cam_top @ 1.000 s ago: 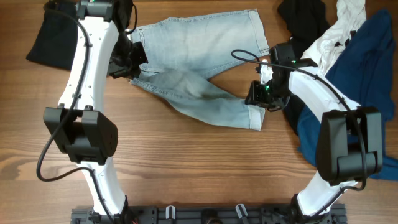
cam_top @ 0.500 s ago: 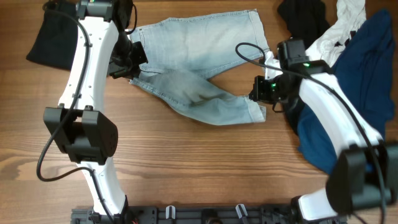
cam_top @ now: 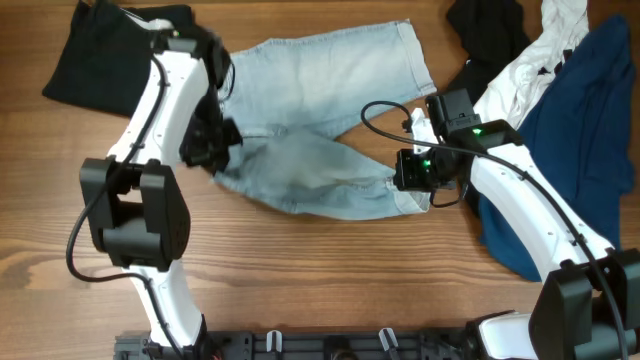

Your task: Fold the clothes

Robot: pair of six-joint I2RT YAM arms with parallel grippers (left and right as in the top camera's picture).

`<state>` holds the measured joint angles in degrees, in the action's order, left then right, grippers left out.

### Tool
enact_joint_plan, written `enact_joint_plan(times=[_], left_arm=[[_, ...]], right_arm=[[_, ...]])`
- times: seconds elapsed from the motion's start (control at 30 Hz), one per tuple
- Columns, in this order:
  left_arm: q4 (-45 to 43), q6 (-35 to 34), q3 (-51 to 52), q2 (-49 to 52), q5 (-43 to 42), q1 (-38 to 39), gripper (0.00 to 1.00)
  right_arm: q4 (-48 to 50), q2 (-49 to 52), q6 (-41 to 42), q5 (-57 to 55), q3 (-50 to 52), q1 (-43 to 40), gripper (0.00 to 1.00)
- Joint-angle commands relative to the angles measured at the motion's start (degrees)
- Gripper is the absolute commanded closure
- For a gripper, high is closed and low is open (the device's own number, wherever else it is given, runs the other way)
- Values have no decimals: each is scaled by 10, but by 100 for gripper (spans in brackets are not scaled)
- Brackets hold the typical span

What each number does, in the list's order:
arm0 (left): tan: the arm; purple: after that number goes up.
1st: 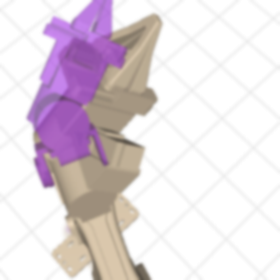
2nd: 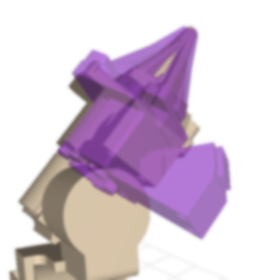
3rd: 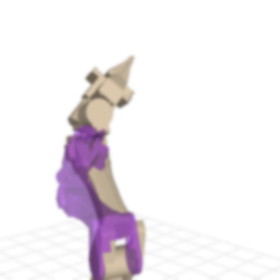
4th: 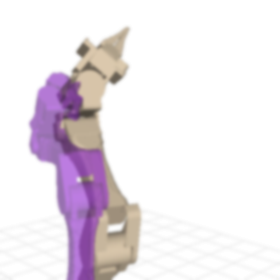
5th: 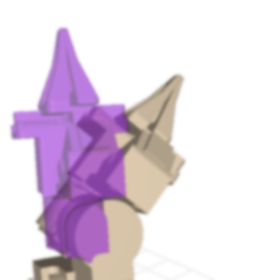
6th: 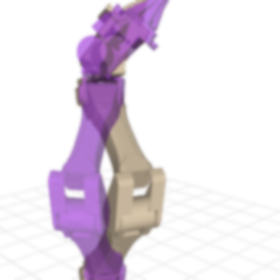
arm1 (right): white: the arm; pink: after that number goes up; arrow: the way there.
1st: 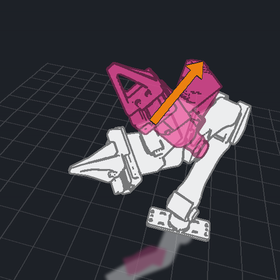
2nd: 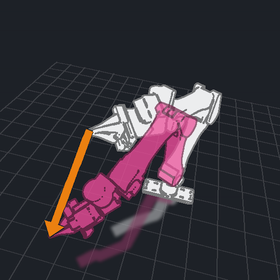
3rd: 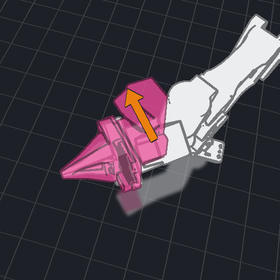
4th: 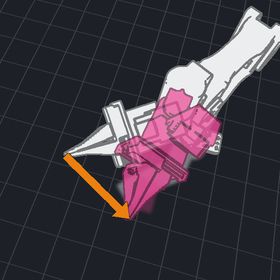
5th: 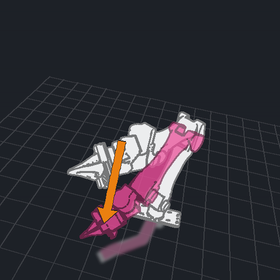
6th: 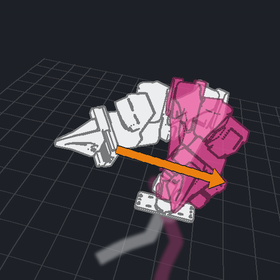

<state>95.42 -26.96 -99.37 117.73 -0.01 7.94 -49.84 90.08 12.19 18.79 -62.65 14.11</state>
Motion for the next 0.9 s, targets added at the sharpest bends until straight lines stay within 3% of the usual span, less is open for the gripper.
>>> enact_joint_plan(times=[0.0, 0.07, 0.13, 0.17, 0.2, 0.27, 0.4, 0.63, 0.73, 0.87], left_arm=[[1, -38, 76, -35, 22, 3, 96], [-7, -38, 113, -35, 22, 5, 92], [-18, -38, 150, -35, 22, 6, 71], [-23, -38, 168, -35, 22, 6, 55], [-30, -37, 186, -35, 22, 6, 43], [-37, -37, 212, -35, 20, 6, 30], [-43, -35, 230, -35, 20, 6, 19], [-104, -35, 230, -35, 20, 6, 19], [-151, -35, 230, -35, 20, 3, 18], [-214, -35, 230, -35, 20, 0, 19]], right_arm=[[7, 3, 9, -9, 3, 2, 96], [7, 3, 9, -9, 3, 2, 96], [4, 3, 7, -9, 3, 2, 93], [-1, 3, 3, -9, 3, 2, 79], [-6, 3, -2, -9, 3, 2, 45], [-21, 3, -2, -9, 3, 2, 32], [-56, 3, -2, -8, 3, 2, 32], [-106, 3, 4, 0, 4, 2, 40], [-114, 3, 9, 22, 25, 5, 48], [-110, 3, 63, 19, 71, 19, 44]])
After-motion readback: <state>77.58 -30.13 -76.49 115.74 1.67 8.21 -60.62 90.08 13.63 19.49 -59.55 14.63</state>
